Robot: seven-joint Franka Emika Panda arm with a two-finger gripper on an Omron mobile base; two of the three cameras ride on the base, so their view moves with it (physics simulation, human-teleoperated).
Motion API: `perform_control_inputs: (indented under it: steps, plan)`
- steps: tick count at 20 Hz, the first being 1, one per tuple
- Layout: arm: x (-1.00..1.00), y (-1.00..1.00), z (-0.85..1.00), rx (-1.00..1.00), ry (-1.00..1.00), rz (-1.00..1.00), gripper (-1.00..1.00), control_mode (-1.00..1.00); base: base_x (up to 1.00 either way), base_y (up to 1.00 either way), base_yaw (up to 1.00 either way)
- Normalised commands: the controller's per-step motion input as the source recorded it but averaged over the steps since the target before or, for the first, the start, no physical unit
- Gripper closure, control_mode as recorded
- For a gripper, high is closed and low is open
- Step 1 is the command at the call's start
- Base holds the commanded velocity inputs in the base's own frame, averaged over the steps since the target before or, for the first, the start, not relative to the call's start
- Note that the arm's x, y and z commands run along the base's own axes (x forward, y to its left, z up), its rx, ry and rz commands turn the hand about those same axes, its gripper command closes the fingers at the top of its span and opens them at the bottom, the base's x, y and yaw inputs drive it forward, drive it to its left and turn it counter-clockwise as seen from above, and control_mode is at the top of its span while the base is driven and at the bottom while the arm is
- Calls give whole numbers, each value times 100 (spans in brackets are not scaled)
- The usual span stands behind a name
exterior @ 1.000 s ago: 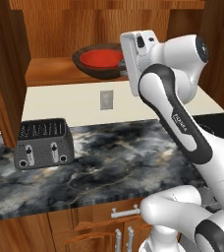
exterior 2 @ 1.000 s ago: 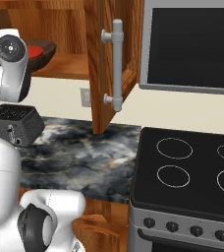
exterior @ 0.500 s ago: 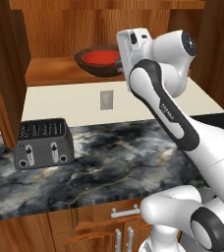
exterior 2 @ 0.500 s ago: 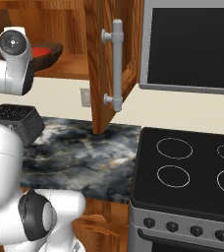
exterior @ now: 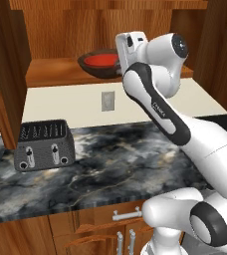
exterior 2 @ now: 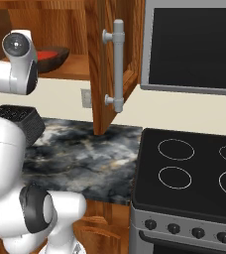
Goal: Pick up the bowls on the counter and stack them on top of one another in the open cabinet. Place the smaller bowl on top of the larger bowl.
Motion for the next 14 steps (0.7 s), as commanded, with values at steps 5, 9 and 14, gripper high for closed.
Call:
perform_control_inputs:
  steps: [5, 9, 14]
  plan:
    - [31, 0, -11, 0, 0, -5, 100, -100, 0, 0, 0]
    - [31, 0, -4, 0, 0, -5, 100, -100, 0, 0, 0]
    - [31, 0, 0, 0, 0, -4, 100, -100, 0, 0, 0]
